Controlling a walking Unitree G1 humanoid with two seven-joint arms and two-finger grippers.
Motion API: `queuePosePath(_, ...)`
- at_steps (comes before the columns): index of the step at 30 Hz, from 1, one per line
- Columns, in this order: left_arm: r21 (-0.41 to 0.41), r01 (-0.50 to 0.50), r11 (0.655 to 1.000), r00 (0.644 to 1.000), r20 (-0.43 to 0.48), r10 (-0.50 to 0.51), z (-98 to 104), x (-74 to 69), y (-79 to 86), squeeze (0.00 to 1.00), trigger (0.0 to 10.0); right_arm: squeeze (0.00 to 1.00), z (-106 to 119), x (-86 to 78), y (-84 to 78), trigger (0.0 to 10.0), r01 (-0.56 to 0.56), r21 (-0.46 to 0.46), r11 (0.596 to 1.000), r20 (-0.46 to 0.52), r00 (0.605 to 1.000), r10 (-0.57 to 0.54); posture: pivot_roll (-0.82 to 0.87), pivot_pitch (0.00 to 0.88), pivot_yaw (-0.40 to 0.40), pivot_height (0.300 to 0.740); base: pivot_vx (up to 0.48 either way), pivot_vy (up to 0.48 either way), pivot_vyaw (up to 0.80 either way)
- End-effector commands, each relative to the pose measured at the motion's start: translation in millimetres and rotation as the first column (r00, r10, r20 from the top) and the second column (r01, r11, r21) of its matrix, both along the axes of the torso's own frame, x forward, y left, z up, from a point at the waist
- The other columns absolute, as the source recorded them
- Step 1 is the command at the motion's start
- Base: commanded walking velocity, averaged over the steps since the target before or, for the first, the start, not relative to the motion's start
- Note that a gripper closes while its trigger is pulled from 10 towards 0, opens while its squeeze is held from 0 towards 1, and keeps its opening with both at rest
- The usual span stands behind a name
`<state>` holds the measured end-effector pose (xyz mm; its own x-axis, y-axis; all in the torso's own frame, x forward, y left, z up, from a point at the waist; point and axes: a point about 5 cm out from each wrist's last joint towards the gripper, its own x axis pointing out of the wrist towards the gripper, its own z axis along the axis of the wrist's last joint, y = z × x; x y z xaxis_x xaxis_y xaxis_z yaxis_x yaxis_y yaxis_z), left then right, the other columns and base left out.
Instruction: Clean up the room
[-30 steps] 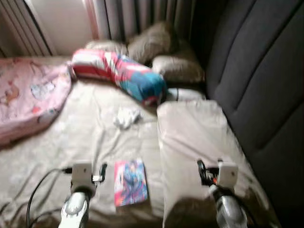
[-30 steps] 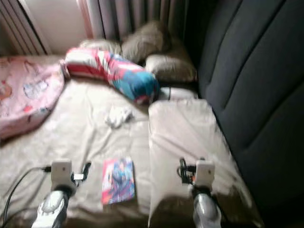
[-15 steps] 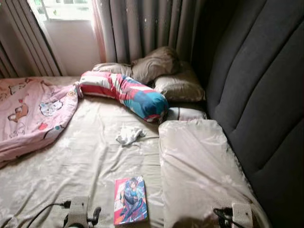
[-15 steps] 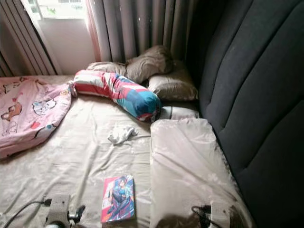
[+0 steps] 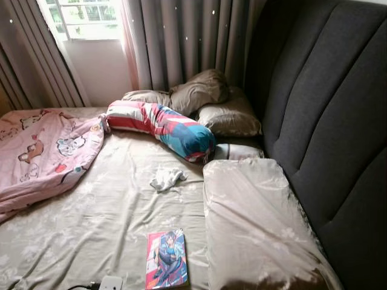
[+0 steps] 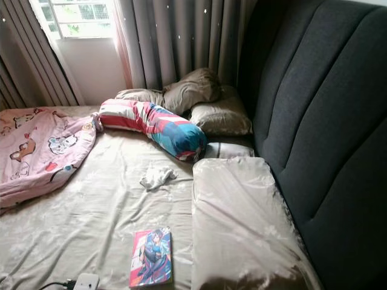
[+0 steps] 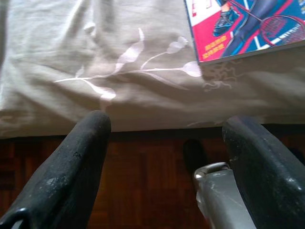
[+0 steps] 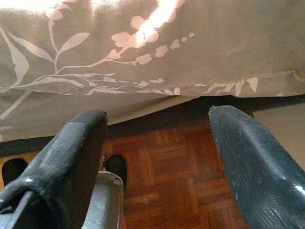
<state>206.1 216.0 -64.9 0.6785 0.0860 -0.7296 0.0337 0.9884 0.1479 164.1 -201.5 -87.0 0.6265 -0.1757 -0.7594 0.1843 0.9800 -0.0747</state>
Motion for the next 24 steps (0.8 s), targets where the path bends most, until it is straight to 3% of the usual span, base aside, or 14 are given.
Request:
queuePosePath(1,0.009,0.011,1.0,0.999,-0.051,-0.01,-5.5,-8.6,0.4,0.0,10.0,0.0,-2.5,-4.3,3.2,10.0,-0.018,-0.002,1.0,-0.019,1.0,0.018,-0.04,0.0,0.007,0.74,0.0,0.352,0.58)
queuePosePath(7,0.026,0.011,1.0,0.997,-0.079,-0.009,-8.0,-12.3,1.0,0.0,10.0,0.0,-2.8,-3.7,4.0,10.0,-0.057,-0.022,0.998,-0.038,0.998,0.056,-0.04,0.005,-0.002,0.74,0.0,0.363,0.69)
queuePosePath(24,0.038,-0.007,0.999,0.993,-0.118,0.011,-11.5,-18.8,3.5,0.0,10.0,0.0,-2.0,0.0,1.7,10.0,-0.036,0.005,0.999,-0.053,0.998,0.037,-0.05,0.078,0.007,0.74,0.0,0.459,0.0)
